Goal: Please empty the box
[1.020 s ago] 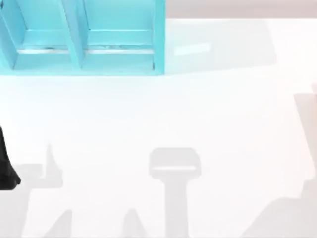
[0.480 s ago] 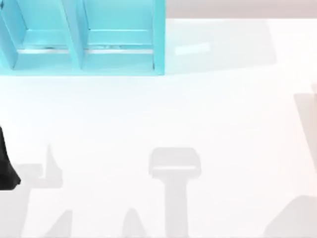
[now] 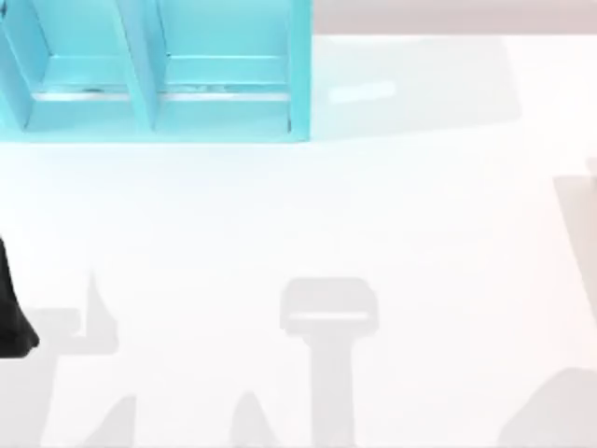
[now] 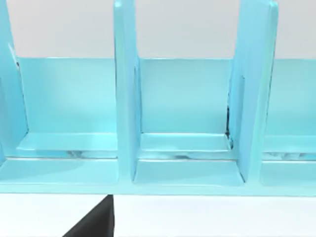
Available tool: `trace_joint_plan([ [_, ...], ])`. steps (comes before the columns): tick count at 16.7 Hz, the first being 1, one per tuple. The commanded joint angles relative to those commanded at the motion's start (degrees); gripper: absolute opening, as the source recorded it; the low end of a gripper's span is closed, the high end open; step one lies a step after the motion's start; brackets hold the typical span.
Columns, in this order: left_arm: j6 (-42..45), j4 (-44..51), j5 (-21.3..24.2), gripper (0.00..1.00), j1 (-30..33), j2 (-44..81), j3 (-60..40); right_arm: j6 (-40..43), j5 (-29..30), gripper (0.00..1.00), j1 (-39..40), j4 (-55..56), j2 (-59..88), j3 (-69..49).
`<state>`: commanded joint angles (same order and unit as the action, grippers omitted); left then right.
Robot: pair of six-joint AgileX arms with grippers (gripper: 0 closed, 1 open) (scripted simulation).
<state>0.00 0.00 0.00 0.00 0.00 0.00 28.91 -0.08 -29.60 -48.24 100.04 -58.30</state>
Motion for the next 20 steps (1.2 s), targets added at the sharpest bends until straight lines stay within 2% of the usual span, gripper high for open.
trace_joint_plan([
  [5,0.0,0.0,0.0,1.0,0.0,0.0,0.0,0.0,0.0,0.02,0.0,0.0,0.0,0.0],
  [6,0.0,0.0,0.0,1.0,0.0,0.0,0.0,0.0,0.0,0.0,0.0,0.0,0.0,0.0],
  [15,0.0,0.0,0.0,1.0,0.0,0.0,0.0,-0.05,0.02,0.0,-0.02,-0.15,-0.16,-0.17],
  [20,0.0,0.0,0.0,1.0,0.0,0.0,0.0,0.37,0.01,0.0,-0.16,-9.59,-1.69,-8.07],
])
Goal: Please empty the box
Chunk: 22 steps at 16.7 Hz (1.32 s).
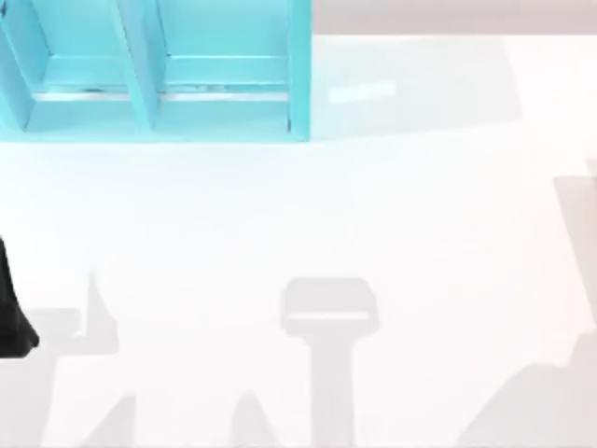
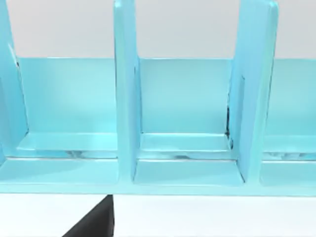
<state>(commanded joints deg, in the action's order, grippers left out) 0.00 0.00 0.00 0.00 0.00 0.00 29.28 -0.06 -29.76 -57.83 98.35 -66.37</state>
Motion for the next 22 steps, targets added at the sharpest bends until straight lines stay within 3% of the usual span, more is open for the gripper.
trace_joint_plan([
  [7,0.0,0.0,0.0,1.0,0.0,0.0,0.0,0.0,0.0,0.0,-0.17,-19.15,-4.47,-14.4],
  [14,0.0,0.0,0.0,1.0,0.0,0.0,0.0,-0.87,0.04,0.0,0.75,-19.73,-4.47,-15.03],
  [18,0.0,0.0,0.0,1.0,0.0,0.0,0.0,-9.44,0.46,0.0,9.54,-16.9,-3.07,-13.9],
  [22,0.0,0.0,0.0,1.0,0.0,0.0,0.0,-24.19,0.7,0.0,26.35,-11.79,-1.67,-11.01],
])
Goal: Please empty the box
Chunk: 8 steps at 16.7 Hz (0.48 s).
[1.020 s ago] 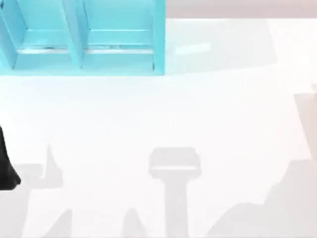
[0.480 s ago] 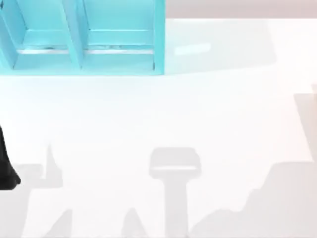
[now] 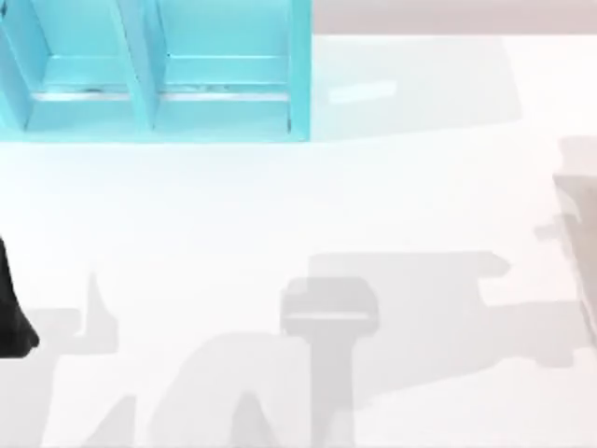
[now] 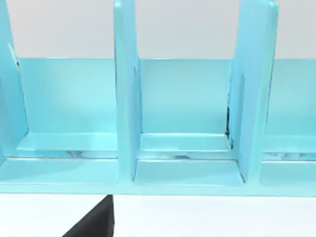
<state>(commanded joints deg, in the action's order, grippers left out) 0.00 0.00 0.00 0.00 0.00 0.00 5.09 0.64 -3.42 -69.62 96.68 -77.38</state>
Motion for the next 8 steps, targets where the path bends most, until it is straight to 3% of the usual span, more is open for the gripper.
trace_joint_plan([
  [4,0.0,0.0,0.0,1.0,0.0,0.0,0.0,-12.89,-0.12,0.0,13.76,5.81,1.4,4.7],
  [8,0.0,0.0,0.0,1.0,0.0,0.0,0.0,-19.89,-0.49,0.0,18.53,10.46,2.11,9.17],
])
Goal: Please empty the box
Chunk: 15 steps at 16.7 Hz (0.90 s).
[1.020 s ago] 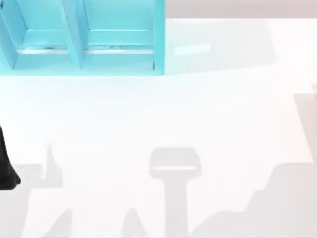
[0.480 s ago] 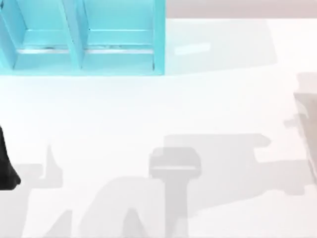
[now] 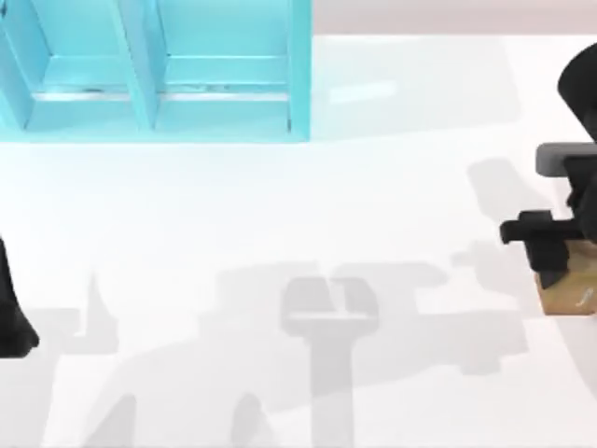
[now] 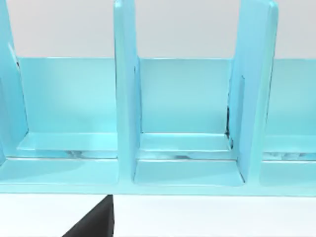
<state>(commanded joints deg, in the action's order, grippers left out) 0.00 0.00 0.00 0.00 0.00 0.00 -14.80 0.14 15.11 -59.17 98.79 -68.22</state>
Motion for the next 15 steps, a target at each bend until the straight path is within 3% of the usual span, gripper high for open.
trace_joint_plan([
  [8,0.0,0.0,0.0,1.0,0.0,0.0,0.0,-1.75,-0.19,0.0,0.4,2.06,0.4,1.95],
  [15,0.0,0.0,0.0,1.0,0.0,0.0,0.0,-1.87,-0.14,0.0,0.79,11.5,4.08,7.54],
])
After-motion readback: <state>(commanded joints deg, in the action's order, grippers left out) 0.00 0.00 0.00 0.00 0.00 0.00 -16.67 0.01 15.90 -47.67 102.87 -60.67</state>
